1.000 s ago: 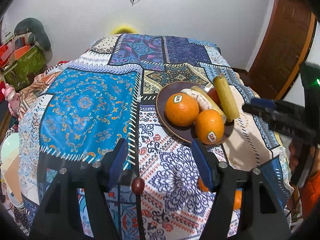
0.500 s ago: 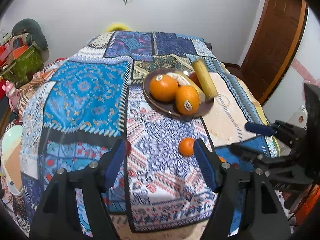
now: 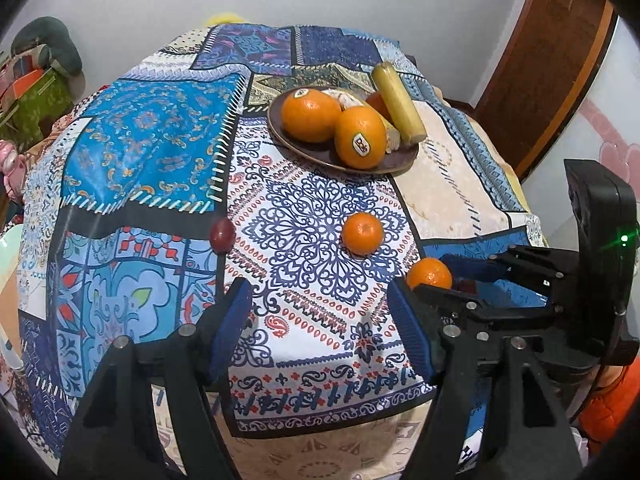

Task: Organize fruits
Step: 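Grasp a small tangerine with the right tool while the left tool grasps another tangerine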

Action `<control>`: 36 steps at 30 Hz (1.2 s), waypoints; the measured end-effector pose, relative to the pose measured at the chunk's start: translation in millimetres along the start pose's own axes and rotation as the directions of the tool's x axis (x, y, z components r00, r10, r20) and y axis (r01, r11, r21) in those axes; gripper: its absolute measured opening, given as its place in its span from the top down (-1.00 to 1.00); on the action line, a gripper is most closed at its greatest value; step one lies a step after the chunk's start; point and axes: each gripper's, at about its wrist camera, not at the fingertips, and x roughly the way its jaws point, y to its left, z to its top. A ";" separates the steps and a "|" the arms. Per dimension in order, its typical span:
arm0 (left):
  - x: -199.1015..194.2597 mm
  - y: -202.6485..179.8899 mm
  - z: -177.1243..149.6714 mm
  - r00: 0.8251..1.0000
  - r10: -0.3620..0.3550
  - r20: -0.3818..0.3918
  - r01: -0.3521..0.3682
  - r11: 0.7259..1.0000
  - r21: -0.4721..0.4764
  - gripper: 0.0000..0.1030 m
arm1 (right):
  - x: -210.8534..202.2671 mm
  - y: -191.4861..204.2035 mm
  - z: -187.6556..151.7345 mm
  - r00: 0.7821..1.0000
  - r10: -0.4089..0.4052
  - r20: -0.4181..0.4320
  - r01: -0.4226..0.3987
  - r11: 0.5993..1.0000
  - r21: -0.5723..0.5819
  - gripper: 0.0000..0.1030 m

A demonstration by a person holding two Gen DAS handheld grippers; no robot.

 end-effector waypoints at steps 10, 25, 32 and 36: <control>27.7 -14.3 12.9 0.999 -0.021 -0.042 0.022 0.999 0.032 -0.35 | -13.8 -6.5 2.5 0.998 -0.013 0.059 0.015 0.999 -0.029 0.33; 80.7 -33.8 33.8 0.993 -0.036 -0.110 0.045 0.995 0.086 0.02 | -32.1 -57.4 16.4 0.988 -0.077 0.137 0.066 0.995 0.079 0.33; 87.3 -35.2 32.8 0.993 -0.043 -0.109 0.054 0.993 0.101 0.33 | -26.4 -65.5 19.3 0.989 -0.073 0.131 0.062 0.994 0.085 0.33; 84.7 -32.6 34.1 0.994 -0.040 -0.102 0.050 0.994 0.097 0.33 | -24.2 -66.7 21.7 0.989 -0.071 0.132 0.060 0.995 0.085 0.33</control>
